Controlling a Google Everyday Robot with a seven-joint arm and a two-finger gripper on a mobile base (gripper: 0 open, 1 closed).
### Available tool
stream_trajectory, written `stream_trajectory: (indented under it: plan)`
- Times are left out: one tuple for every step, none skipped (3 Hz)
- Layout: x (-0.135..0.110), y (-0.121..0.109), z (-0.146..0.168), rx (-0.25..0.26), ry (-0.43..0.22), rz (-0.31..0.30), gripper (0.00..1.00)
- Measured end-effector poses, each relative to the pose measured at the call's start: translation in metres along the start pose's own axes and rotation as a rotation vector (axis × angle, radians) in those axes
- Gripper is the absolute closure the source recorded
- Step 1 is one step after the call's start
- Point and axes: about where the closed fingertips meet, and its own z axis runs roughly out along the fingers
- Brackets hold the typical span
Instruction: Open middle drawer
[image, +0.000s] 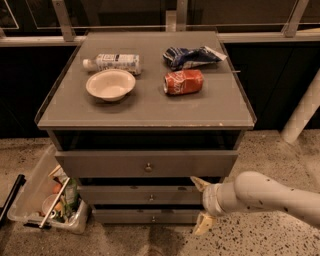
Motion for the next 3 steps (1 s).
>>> stream_trajectory:
  plan:
    - [0.002, -0.003, 0.021, 0.03, 0.012, -0.023, 0.0]
    - [0.01, -0.008, 0.044, 0.042, 0.028, -0.032, 0.0]
    - [0.03, -0.015, 0.063, 0.03, 0.01, -0.006, 0.0]
